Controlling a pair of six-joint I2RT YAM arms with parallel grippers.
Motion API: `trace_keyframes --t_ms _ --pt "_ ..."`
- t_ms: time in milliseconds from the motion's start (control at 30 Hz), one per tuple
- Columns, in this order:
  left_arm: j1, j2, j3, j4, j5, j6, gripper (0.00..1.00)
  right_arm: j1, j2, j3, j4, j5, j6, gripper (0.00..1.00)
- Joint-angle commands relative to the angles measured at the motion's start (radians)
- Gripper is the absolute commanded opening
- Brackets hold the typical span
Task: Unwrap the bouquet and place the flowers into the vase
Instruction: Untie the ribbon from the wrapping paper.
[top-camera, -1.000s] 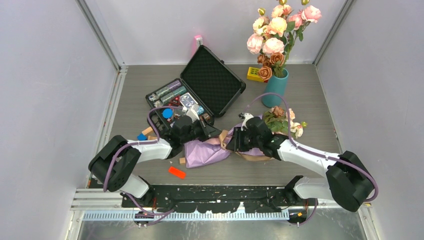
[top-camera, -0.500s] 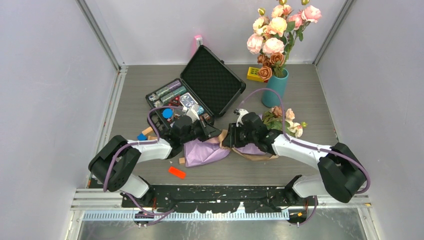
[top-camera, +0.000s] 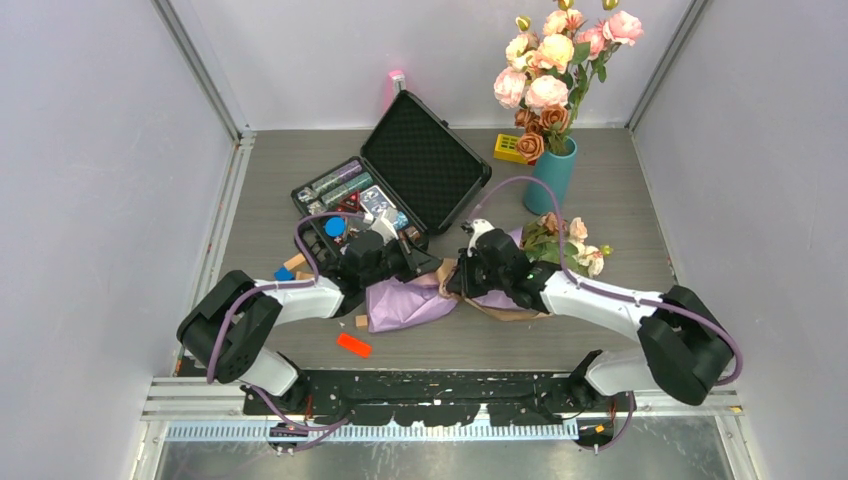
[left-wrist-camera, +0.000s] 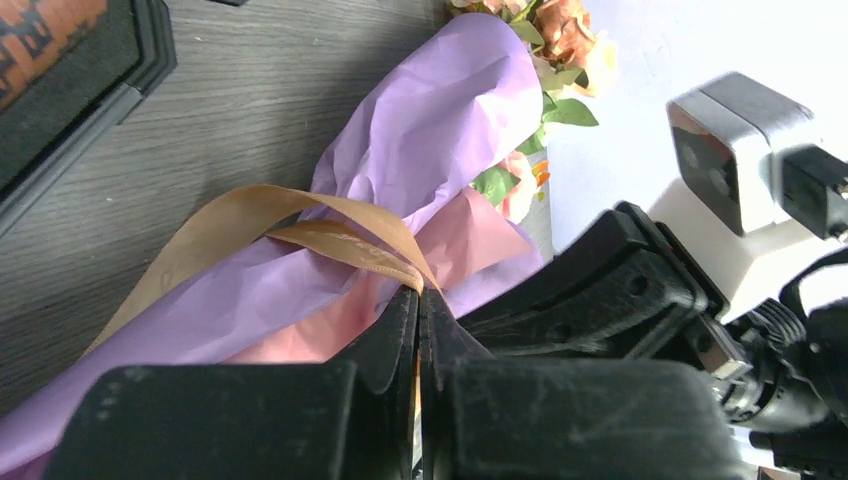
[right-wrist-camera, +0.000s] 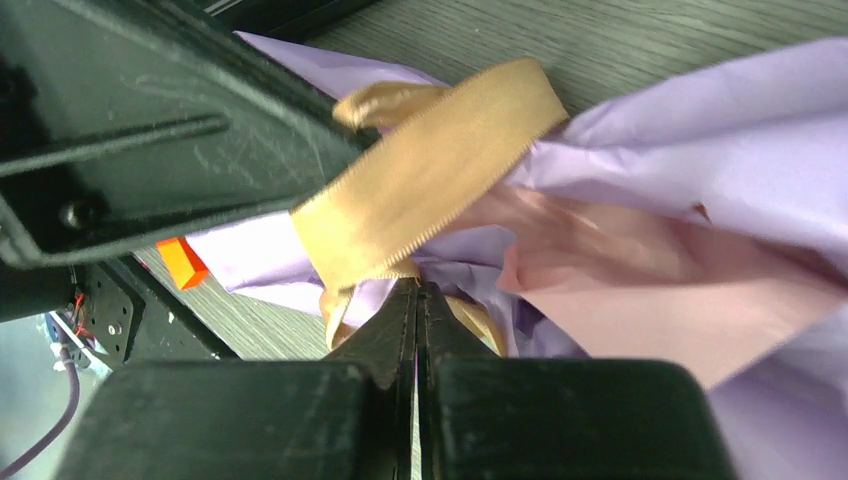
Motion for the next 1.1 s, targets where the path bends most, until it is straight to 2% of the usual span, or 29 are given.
trace_keyframes --t_ms 0,200,433,667,833,900,933,1067 --pt "0.024 -0.013 -0.008 0.02 -0.033 -0.01 0.0 0.012 -0.147 -0.042 -0.007 0.154 0.043 0.0" --pt "0.07 -0.035 -0.023 -0.008 -0.042 -0.017 0.0 0.013 -0.339 -0.15 -0.103 0.275 0.125 0.0" --pt "0.129 -0.043 -0.037 -0.019 -0.018 -0.019 0.0 0.013 -0.471 -0.21 -0.27 0.357 0.216 0.0" --pt "0.182 -0.063 -0.042 -0.044 -0.002 0.004 0.0 0.013 -0.561 -0.26 -0.298 0.354 0.281 0.0" --pt "0.199 -0.1 -0.017 -0.132 0.002 0.064 0.0 0.012 -0.597 -0.267 -0.295 0.324 0.275 0.0" --pt "0.199 -0.122 0.002 -0.191 0.005 0.107 0.02 0.013 -0.604 -0.261 -0.301 0.306 0.263 0.07" --pt "0.199 -0.137 0.014 -0.225 0.007 0.133 0.06 0.013 -0.607 -0.253 -0.305 0.291 0.253 0.14" --pt "0.198 -0.227 0.063 -0.389 0.009 0.242 0.27 0.013 -0.635 -0.211 -0.347 0.247 0.215 0.31"
